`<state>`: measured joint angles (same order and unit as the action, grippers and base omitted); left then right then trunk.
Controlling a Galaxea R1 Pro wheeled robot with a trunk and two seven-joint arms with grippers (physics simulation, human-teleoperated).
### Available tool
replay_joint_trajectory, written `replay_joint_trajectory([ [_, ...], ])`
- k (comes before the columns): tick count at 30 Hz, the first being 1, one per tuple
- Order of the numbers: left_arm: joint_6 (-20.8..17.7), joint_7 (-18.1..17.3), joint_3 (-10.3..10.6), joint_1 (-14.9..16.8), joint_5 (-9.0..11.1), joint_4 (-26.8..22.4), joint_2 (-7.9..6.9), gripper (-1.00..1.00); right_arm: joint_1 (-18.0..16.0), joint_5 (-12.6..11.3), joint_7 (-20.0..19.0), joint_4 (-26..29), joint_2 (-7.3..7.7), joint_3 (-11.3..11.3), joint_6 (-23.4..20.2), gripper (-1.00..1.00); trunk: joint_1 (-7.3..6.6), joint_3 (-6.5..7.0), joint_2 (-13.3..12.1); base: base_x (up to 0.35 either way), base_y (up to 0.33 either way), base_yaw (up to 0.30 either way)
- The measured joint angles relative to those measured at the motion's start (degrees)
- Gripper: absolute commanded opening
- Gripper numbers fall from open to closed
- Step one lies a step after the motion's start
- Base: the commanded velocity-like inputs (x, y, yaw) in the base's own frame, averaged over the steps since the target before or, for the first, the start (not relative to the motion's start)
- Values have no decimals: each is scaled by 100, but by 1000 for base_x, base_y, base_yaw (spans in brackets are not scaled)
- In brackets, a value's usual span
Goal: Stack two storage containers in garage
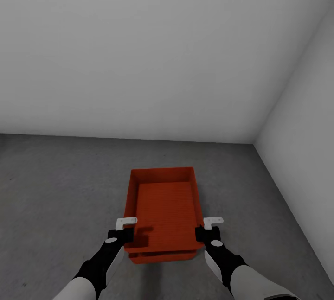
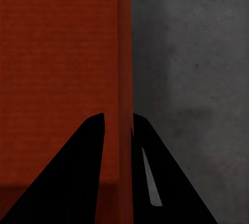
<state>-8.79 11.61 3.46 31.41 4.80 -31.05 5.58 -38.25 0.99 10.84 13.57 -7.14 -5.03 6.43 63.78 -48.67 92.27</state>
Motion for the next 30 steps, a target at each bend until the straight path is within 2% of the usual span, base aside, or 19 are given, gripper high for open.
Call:
replay_joint_trajectory([
  [14, -2, 0, -1, 0, 0, -1, 0, -100, 0, 1, 2, 0, -1, 0, -2, -100, 0, 7, 0, 0, 0, 56],
  [30, 9, 0, 1, 0, 1, 0, 0, -100, 0, 2, 1, 0, 0, 0, 9, -100, 0, 8, 0, 0, 0, 4],
])
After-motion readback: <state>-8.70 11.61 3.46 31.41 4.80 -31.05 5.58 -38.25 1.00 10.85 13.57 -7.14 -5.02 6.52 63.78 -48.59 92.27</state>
